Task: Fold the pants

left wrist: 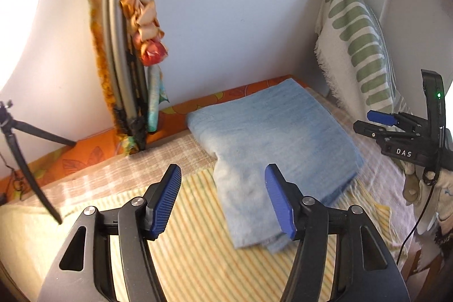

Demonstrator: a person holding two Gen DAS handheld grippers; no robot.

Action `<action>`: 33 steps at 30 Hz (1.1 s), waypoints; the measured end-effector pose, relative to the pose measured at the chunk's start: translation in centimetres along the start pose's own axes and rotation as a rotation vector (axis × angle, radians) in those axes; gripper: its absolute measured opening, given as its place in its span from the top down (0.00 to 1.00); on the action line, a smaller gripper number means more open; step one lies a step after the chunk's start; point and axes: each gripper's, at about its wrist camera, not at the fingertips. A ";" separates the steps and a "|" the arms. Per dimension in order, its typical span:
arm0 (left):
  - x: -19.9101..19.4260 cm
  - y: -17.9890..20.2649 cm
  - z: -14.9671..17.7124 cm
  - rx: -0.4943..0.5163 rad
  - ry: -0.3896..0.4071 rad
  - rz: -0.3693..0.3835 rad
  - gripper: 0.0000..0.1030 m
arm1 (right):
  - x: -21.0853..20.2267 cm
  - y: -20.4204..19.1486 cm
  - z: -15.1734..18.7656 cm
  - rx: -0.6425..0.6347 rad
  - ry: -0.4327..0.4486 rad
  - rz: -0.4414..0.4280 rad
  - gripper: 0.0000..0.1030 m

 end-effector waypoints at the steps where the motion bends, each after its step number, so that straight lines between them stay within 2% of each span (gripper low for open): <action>1: -0.6 0.0 0.1 0.002 0.007 -0.005 0.41 | -0.8 -0.1 0.3 0.006 0.004 -0.002 0.33; 2: -1.3 0.2 0.2 0.003 0.015 -0.004 0.40 | -1.6 -0.2 0.6 0.008 0.011 -0.005 0.30; 6: -4.1 1.1 0.8 0.004 0.048 0.003 0.34 | -4.3 -0.9 1.5 -0.003 0.036 -0.014 0.27; 8: -5.6 1.7 1.2 0.011 0.065 0.004 0.32 | -5.5 -1.2 2.2 0.004 0.038 -0.023 0.18; 10: -6.8 2.5 1.7 0.027 0.077 0.002 0.31 | -6.5 -1.5 2.9 0.004 0.048 -0.029 0.15; 15: -9.9 4.3 2.8 0.050 0.111 0.017 0.24 | -8.8 -2.2 5.4 0.022 0.060 -0.026 0.15; 21: -12.8 5.6 4.9 0.019 0.146 0.047 0.23 | -11.5 -2.9 8.6 0.029 0.071 -0.015 0.14; 33: -16.9 7.9 10.2 -0.003 0.161 0.006 0.22 | -16.9 -4.5 13.9 0.116 0.083 -0.014 0.14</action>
Point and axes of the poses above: each gripper's, at about its wrist camera, not at the fingertips, and x roughly the way its jaws point, y to its right, z to its underside, and after that the axes turned 9 degrees about x, right-handed
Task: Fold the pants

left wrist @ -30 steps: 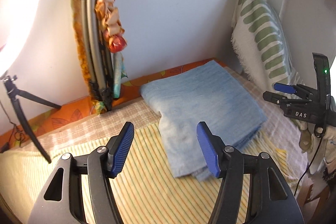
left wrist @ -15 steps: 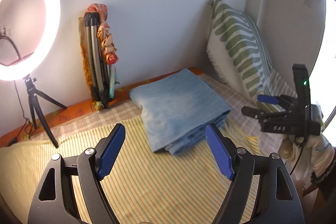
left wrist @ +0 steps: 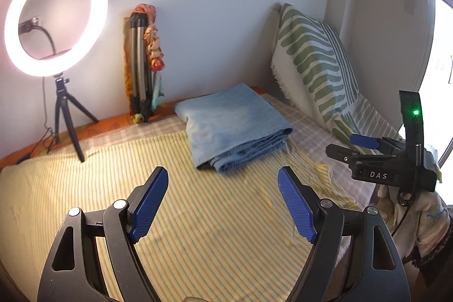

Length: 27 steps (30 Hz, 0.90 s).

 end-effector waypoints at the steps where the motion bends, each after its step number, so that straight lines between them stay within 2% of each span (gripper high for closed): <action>1: -0.4 0.1 0.3 0.000 0.002 -0.006 0.22 | -0.6 -0.3 0.5 0.001 0.003 0.010 0.14; 4: -1.6 0.7 1.1 -0.003 0.007 -0.017 0.22 | -1.9 -0.8 1.5 0.008 0.011 0.027 0.14; 10: -3.5 1.7 2.1 0.004 0.022 -0.044 0.20 | -3.7 -1.7 3.0 0.026 0.015 0.009 0.11; 15: -3.5 1.8 2.7 -0.014 -0.016 -0.081 0.20 | -4.6 -2.5 3.3 0.025 0.029 -0.010 0.11; 27: -4.9 1.5 3.2 -0.046 -0.006 -0.099 0.20 | -5.5 -3.9 3.0 -0.004 0.060 -0.004 0.11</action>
Point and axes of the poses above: each gripper's, at about its wrist camera, not at the fingertips, and x roughly the way its jaws point, y to its right, z to its underside, and after that the axes turned 9 degrees about x, right-handed
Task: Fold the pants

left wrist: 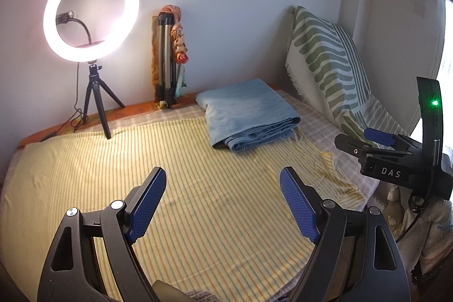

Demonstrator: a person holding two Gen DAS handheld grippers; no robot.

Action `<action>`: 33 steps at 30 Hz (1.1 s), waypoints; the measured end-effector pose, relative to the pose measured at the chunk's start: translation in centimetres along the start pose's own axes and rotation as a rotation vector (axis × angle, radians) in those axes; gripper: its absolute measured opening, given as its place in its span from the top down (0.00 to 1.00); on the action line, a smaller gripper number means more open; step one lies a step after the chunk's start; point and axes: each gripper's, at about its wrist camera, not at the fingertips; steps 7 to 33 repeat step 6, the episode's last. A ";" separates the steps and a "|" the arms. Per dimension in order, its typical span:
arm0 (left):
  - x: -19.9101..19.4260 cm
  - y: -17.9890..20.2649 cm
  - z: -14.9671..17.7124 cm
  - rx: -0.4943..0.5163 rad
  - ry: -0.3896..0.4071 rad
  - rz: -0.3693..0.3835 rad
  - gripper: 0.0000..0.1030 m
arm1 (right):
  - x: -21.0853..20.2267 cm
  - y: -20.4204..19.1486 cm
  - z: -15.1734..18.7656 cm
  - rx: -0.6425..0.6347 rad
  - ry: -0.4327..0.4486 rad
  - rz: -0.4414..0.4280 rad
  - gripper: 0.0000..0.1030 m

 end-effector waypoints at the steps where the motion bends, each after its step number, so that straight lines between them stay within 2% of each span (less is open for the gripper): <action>1: -0.1 -0.1 0.1 -0.004 0.004 0.003 0.20 | 0.0 -0.1 0.0 0.000 -0.001 -0.001 0.11; 33: -0.8 -0.8 0.5 -0.015 0.020 0.007 0.20 | 0.5 0.2 0.2 0.017 -0.013 -0.006 0.11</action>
Point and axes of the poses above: each gripper's, at about its wrist camera, not at the fingertips, and x roughly the way its jaws point, y to its right, z to its underside, and after that the axes turned 9 degrees about x, right-handed
